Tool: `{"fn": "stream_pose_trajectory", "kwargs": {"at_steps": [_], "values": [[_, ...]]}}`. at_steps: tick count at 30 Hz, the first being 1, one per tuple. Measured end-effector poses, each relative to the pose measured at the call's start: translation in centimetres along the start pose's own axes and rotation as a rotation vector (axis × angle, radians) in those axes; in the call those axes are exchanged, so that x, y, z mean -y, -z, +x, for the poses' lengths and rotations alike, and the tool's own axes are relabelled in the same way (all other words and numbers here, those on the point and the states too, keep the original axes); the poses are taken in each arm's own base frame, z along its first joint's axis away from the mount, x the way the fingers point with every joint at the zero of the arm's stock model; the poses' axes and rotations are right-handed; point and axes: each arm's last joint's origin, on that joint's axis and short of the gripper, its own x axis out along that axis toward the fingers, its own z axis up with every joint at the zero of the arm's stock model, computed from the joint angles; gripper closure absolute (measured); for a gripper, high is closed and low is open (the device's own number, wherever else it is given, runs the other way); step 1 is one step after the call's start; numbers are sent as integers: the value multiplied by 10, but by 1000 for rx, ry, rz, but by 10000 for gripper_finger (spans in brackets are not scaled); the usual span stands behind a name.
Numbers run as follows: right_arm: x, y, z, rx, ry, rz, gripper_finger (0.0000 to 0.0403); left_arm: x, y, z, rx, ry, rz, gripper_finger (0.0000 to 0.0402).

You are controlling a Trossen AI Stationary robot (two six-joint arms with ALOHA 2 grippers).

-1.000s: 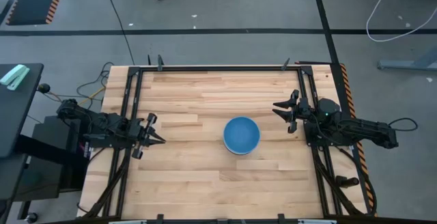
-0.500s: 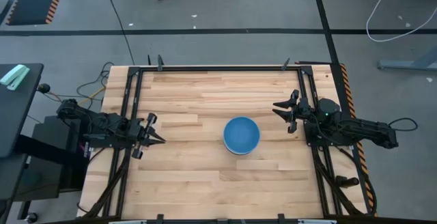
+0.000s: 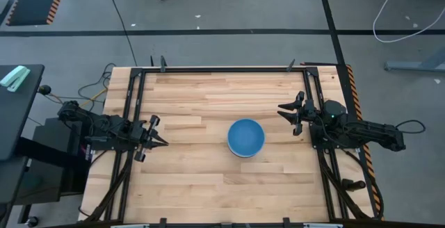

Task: Nest bowls inside each other
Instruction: Return to Home Position

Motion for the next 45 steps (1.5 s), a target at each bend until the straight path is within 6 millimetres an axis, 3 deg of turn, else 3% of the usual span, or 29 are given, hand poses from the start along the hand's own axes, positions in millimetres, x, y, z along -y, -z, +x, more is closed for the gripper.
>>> {"fn": "stream_pose_trajectory", "kwargs": {"at_steps": [13,45], "values": [[0,0,0,0,0,0,269,0,0,0,0,0,0,365],[0,0,0,0,0,0,269,0,0,0,0,1,0,378]]}}
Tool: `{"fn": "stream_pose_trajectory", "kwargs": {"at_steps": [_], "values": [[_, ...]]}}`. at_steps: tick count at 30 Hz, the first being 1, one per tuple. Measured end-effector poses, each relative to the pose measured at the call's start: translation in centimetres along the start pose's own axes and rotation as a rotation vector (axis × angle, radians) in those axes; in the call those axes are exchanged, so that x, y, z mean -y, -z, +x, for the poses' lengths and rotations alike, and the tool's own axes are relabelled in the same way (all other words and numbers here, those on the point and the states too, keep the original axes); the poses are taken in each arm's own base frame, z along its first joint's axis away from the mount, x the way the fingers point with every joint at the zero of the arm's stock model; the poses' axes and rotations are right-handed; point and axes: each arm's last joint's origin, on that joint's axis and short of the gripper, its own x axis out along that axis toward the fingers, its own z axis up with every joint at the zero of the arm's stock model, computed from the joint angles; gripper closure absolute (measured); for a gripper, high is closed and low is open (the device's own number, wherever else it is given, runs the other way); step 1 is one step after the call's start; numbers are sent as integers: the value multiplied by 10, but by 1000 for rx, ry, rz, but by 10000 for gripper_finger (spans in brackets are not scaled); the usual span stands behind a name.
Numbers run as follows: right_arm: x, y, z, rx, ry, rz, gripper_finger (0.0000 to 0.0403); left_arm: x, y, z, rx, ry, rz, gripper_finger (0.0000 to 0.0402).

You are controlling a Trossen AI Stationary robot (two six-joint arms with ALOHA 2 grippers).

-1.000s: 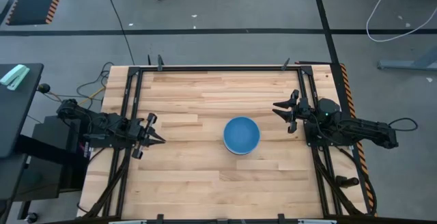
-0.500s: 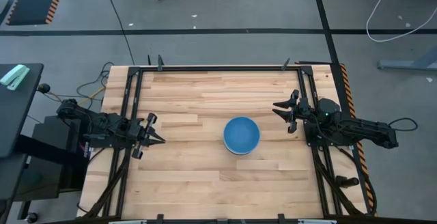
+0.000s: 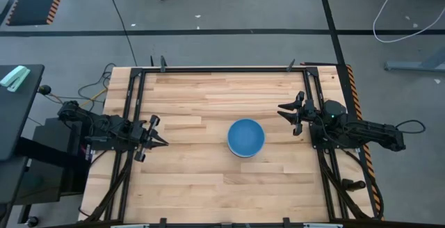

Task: Nest bowls inside each other
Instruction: Return to Home Position

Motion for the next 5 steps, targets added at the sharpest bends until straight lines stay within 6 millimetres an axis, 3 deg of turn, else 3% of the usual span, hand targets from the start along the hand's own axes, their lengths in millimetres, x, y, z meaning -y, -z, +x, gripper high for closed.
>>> {"fn": "stream_pose_trajectory", "kwargs": {"at_steps": [5], "values": [[0,0,0,0,0,0,269,0,0,0,0,0,0,371]]}}
